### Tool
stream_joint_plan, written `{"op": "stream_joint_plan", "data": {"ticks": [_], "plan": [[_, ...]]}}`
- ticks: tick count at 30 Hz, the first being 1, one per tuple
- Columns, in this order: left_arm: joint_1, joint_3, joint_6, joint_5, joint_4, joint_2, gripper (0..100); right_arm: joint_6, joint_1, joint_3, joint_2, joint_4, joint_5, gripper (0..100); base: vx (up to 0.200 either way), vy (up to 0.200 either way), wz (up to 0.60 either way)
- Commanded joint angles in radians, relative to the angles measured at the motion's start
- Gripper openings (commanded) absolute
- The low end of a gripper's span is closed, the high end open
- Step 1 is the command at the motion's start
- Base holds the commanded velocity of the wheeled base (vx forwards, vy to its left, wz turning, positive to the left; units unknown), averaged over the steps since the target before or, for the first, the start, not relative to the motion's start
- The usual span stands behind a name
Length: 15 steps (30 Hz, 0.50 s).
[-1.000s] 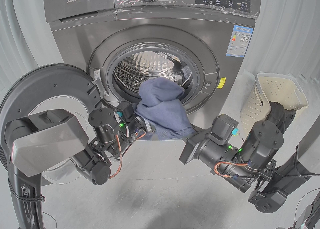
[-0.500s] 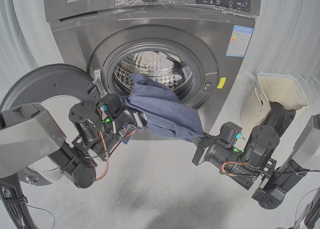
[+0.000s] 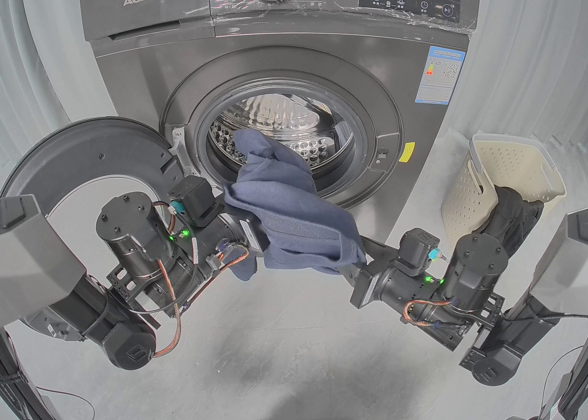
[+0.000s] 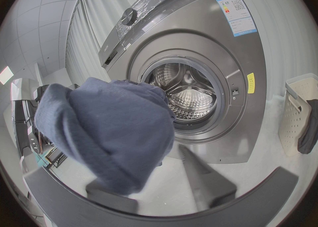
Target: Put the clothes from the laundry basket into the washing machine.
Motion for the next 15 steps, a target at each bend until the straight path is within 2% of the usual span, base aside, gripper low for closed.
{"op": "stream_joint_plan", "data": {"ticks": [1, 2, 3, 4, 5, 7, 9, 11, 15], "plan": [[-0.019, 0.067, 0.002, -0.002, 0.001, -0.091, 0, -0.047, -0.009, 0.137, -0.155, 0.015, 0.035, 100, 0.000, 0.000, 0.00], [-0.022, 0.117, 0.004, -0.015, 0.000, -0.126, 0, -0.084, -0.012, 0.215, -0.213, 0.015, 0.095, 100, 0.000, 0.000, 0.00], [-0.030, 0.159, 0.004, -0.038, 0.000, -0.146, 0, -0.101, -0.013, 0.260, -0.243, 0.015, 0.138, 100, 0.000, 0.000, 0.00], [-0.034, 0.203, 0.005, -0.082, 0.000, -0.166, 0, -0.111, -0.015, 0.309, -0.269, 0.014, 0.173, 100, 0.000, 0.000, 0.00], [-0.034, 0.232, 0.005, -0.121, 0.000, -0.180, 0, -0.116, -0.018, 0.347, -0.287, 0.012, 0.194, 100, 0.000, 0.000, 0.00], [-0.033, 0.277, 0.002, -0.177, 0.000, -0.200, 0, -0.114, -0.019, 0.405, -0.302, 0.000, 0.208, 100, 0.000, 0.000, 0.00], [-0.030, 0.289, 0.007, -0.183, 0.000, -0.200, 0, -0.105, -0.029, 0.419, -0.302, -0.003, 0.210, 100, 0.000, 0.000, 0.00], [-0.017, 0.289, 0.016, -0.183, -0.002, -0.192, 0, -0.099, -0.075, 0.413, -0.301, -0.003, 0.220, 100, 0.000, 0.000, 0.00], [0.027, 0.300, 0.004, -0.188, -0.002, -0.180, 0, -0.098, -0.159, 0.401, -0.302, -0.008, 0.315, 100, 0.000, 0.000, 0.00]]}}
